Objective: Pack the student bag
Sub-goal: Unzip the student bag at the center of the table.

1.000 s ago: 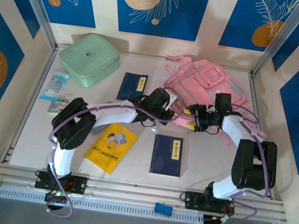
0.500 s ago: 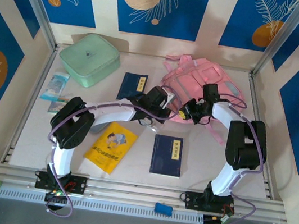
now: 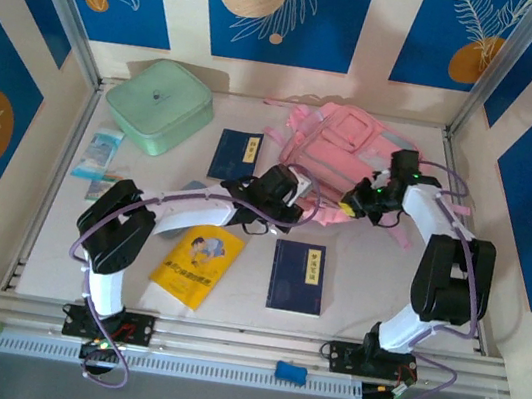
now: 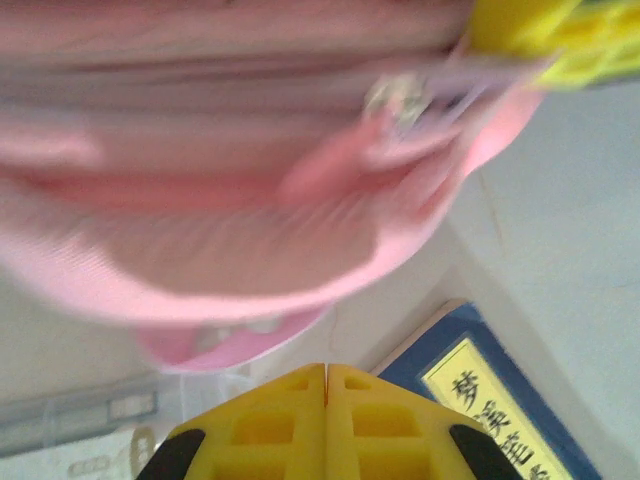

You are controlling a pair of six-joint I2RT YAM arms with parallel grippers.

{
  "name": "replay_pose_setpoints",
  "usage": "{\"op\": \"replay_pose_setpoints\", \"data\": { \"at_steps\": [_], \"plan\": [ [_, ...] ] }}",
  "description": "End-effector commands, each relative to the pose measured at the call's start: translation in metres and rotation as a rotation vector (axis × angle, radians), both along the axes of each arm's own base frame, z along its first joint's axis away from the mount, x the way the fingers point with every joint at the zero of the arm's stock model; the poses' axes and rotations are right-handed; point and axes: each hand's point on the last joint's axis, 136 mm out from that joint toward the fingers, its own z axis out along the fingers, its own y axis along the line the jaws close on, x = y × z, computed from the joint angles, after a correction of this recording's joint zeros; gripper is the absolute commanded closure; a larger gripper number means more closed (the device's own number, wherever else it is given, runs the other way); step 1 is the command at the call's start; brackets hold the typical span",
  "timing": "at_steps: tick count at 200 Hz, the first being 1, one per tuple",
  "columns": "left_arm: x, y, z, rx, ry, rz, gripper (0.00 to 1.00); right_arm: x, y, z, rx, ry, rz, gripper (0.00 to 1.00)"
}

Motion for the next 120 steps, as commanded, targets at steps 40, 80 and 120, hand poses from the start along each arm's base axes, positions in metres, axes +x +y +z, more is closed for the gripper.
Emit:
{"op": "replay_pose_setpoints", "data": {
  "at_steps": [40,80,120],
  "plan": [
    [0.038,0.012,0.005,0.011,-0.013,0.132,1.00,0.008,-0.043,0.021,-0.087,-0.086,-0.014,1.00],
    [0.020,-0.030,0.040,-0.132,-0.019,-0.112,0.96,0.002,-0.031,0.020,-0.073,-0.094,0.020,1.00],
    [-0.009,-0.053,0.050,-0.155,0.012,-0.364,0.69,0.004,-0.028,0.020,-0.039,-0.097,0.015,1.00]
  ]
}}
